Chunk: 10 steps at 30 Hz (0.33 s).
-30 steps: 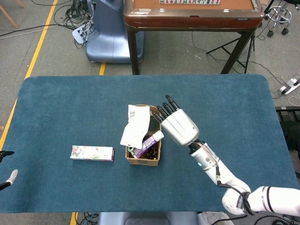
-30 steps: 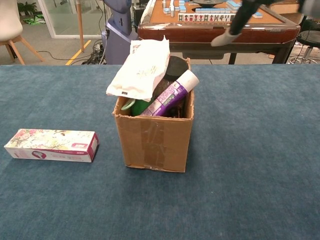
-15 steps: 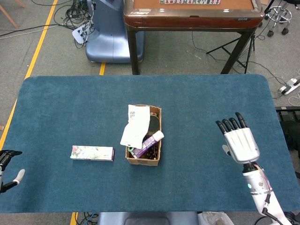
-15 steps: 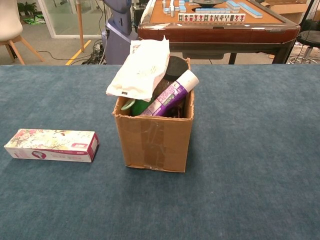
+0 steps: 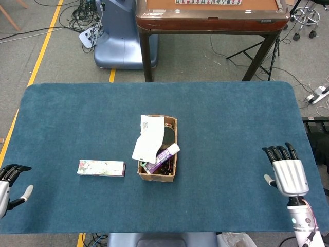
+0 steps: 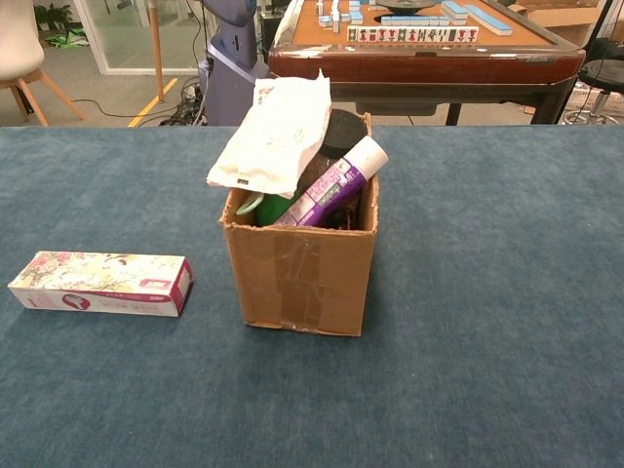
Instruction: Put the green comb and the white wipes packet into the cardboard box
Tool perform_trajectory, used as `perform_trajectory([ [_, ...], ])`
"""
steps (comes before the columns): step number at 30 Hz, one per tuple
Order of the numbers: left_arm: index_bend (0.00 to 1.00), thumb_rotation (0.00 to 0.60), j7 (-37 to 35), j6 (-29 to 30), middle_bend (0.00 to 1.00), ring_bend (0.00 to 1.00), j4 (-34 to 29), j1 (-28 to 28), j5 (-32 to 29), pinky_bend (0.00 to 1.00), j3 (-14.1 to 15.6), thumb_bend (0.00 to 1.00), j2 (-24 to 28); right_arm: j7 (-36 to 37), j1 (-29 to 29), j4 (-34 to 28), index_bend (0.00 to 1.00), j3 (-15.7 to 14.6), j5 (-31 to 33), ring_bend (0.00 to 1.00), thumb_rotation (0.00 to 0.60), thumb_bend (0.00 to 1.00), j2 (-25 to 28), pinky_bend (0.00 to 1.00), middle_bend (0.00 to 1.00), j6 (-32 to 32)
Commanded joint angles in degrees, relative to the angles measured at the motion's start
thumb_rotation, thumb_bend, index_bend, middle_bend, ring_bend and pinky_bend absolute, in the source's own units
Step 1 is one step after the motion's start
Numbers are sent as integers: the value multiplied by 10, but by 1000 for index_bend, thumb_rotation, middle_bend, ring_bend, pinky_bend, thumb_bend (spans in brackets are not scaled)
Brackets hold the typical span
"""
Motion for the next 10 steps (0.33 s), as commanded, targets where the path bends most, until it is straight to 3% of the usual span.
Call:
perform_trajectory([
  [1, 327, 600, 3, -4, 358, 248, 1, -2, -4, 407, -1, 279, -2, 29, -18, 18, 246, 3, -15, 200, 600, 0, -1, 149, 262, 11],
  [10, 328, 600, -2, -31, 359, 249, 2, -16, -18, 407, -4, 278, -5, 97, -35, 54, 247, 33, 8, 194, 600, 0, 9, 149, 262, -3],
])
